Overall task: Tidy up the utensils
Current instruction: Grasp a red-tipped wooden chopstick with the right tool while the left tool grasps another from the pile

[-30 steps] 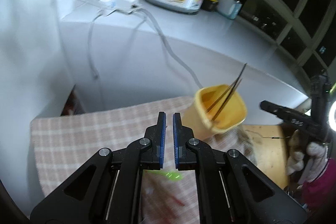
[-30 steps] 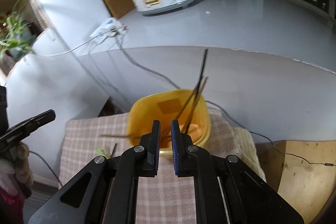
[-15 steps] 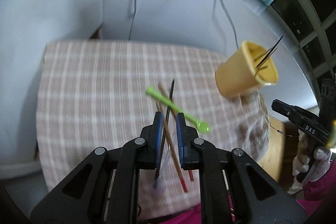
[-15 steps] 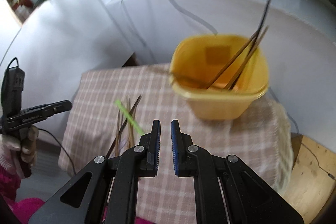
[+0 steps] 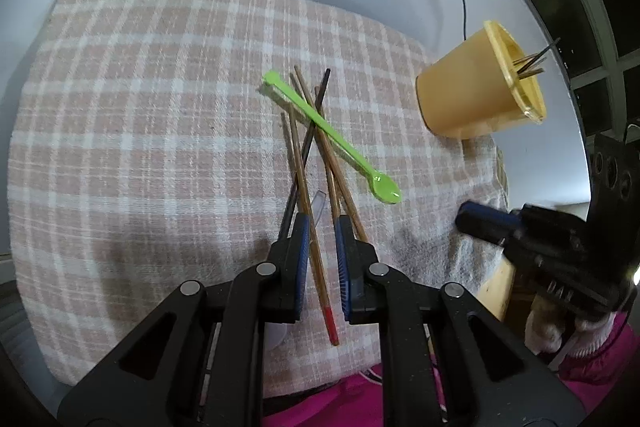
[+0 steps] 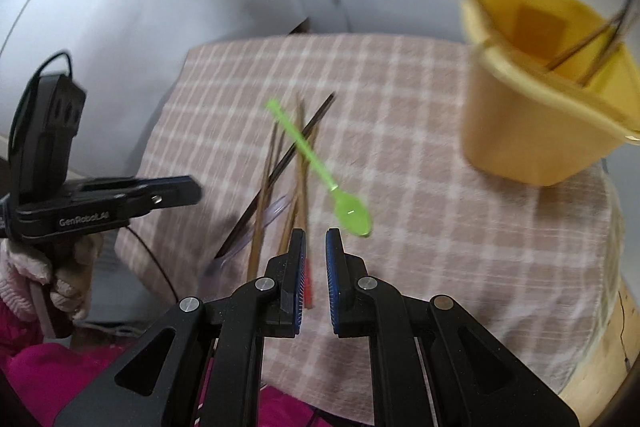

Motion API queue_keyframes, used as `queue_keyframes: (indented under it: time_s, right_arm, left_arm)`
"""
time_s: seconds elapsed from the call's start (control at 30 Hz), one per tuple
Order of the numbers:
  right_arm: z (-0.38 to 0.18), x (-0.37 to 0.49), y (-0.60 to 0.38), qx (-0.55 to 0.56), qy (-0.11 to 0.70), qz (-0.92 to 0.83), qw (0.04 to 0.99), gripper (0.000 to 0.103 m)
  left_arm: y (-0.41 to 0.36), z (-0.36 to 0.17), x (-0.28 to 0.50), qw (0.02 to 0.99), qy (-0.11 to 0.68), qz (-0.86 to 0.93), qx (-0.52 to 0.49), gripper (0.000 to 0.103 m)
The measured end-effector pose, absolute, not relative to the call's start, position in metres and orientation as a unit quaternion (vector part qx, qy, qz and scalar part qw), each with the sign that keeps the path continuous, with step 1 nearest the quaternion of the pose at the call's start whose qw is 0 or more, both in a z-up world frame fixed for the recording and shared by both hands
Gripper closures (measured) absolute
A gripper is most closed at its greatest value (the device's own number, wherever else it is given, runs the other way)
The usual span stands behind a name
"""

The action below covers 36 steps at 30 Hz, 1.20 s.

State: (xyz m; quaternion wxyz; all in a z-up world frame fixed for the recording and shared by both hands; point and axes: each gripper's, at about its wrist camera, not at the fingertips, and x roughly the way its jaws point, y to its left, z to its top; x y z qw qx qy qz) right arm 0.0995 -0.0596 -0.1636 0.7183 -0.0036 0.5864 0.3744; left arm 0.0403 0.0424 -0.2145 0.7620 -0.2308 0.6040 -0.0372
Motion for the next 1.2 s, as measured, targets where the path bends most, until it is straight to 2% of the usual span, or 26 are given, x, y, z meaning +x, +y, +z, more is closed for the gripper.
queue_keyframes:
  time_s: [0.2, 0.33, 0.9, 1.2]
  right_arm:
    - [-0.182, 0.096, -0.033, -0.022, 0.609, 0.393, 0.689, 0.094]
    - [-0.193, 0.098, -0.022, -0.034, 0.615, 0.395, 0.681, 0.082]
    - [-0.235, 0.114, 0.004, -0.041, 0.656, 0.382, 0.650, 0.082]
    - [-0.247, 0.119, 0.014, -0.054, 0.666, 0.373, 0.644, 0.091]
  left_arm:
    - [0.044, -0.233, 0.053, 0.755, 0.610, -0.033, -0.239, 0.092]
    - [0.048, -0.243, 0.062, 0.750, 0.613, -0.026, -0.247, 0.090]
    - [0.045, -0.268, 0.096, 0.740, 0.628, -0.018, -0.241, 0.089]
    - [0.054, -0.276, 0.103, 0.739, 0.627, -0.013, -0.246, 0.090]
